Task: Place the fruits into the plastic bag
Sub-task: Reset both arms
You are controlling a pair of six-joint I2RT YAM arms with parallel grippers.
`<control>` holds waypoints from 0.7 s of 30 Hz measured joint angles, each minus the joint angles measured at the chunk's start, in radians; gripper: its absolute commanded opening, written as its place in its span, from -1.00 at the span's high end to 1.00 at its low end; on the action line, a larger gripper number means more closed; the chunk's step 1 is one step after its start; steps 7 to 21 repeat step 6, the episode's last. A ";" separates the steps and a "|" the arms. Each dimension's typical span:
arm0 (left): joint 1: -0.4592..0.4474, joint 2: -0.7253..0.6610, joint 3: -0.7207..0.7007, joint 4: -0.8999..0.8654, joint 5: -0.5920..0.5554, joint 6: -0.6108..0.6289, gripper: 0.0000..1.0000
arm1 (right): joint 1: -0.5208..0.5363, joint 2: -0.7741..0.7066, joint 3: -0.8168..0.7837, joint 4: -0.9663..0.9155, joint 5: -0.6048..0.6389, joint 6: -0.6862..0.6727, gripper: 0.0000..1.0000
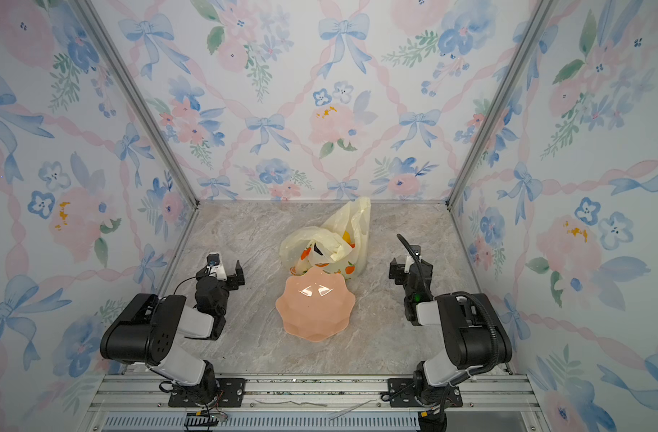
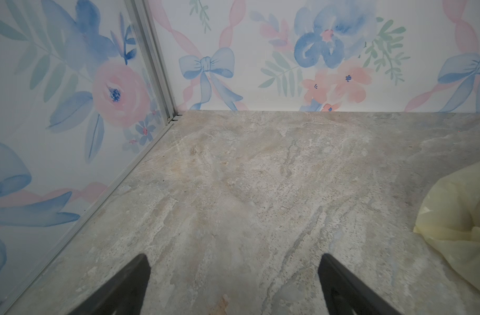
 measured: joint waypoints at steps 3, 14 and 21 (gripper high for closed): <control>0.000 0.000 0.000 0.002 0.000 0.000 -0.96 | -0.001 0.000 0.000 -0.003 -0.003 0.001 -0.92; 0.000 0.000 0.000 0.002 0.000 0.000 -0.96 | -0.002 0.000 0.003 -0.008 -0.008 0.003 -0.92; 0.000 0.000 0.000 0.002 0.000 0.000 -0.96 | -0.002 0.000 0.003 -0.008 -0.008 0.003 -0.92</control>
